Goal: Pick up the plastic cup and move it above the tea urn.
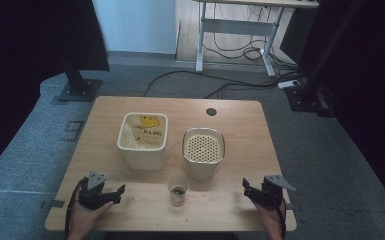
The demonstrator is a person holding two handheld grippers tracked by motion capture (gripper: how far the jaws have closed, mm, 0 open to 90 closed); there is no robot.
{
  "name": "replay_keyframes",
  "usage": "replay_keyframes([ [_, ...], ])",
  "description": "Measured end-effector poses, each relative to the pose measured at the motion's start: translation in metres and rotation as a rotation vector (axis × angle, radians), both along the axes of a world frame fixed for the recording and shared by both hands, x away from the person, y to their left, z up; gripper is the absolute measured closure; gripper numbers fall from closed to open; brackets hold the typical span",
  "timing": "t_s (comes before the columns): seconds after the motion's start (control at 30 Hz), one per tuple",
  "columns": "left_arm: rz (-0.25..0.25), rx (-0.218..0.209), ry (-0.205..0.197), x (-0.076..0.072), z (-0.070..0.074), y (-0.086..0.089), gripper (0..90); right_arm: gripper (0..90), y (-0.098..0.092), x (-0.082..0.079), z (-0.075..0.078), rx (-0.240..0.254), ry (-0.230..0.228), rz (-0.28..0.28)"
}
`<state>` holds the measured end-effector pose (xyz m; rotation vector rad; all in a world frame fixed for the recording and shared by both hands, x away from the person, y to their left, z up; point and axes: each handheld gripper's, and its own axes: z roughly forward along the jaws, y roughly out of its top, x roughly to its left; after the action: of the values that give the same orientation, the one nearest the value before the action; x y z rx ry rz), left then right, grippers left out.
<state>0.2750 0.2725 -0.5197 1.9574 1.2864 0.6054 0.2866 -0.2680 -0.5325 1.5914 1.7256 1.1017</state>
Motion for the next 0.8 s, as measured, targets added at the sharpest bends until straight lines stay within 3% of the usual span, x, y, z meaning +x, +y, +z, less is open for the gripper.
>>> replay_keyframes([
  [0.13,0.010,-0.006,-0.003,0.003,0.000,0.000,12.1,14.0,0.003,-0.003,0.002,0.017,-0.001,0.016],
  [0.27,0.003,0.006,-0.001,0.002,0.000,-0.003,13.8,17.3,0.013,-0.013,0.007,0.019,-0.041,0.070],
  [0.3,-0.005,0.015,-0.001,0.002,0.001,-0.005,13.9,17.9,0.021,-0.019,0.011,0.031,-0.074,0.108],
  [0.4,-0.013,0.019,0.002,0.003,0.002,-0.007,13.9,18.3,0.032,-0.023,0.014,0.084,-0.082,0.183],
  [0.47,-0.024,0.022,0.004,0.002,0.001,-0.009,14.1,18.4,0.044,-0.025,0.016,0.090,-0.089,0.242],
  [0.5,-0.024,0.022,0.004,0.002,0.001,-0.009,14.1,18.4,0.044,-0.025,0.016,0.090,-0.089,0.242],
  [0.53,-0.027,0.025,0.005,0.003,0.000,-0.010,14.1,18.4,0.056,-0.027,0.016,0.094,-0.087,0.288],
  [0.8,-0.027,-0.001,0.017,0.002,-0.001,-0.011,14.1,18.4,0.099,-0.029,0.017,0.108,-0.080,0.430],
])
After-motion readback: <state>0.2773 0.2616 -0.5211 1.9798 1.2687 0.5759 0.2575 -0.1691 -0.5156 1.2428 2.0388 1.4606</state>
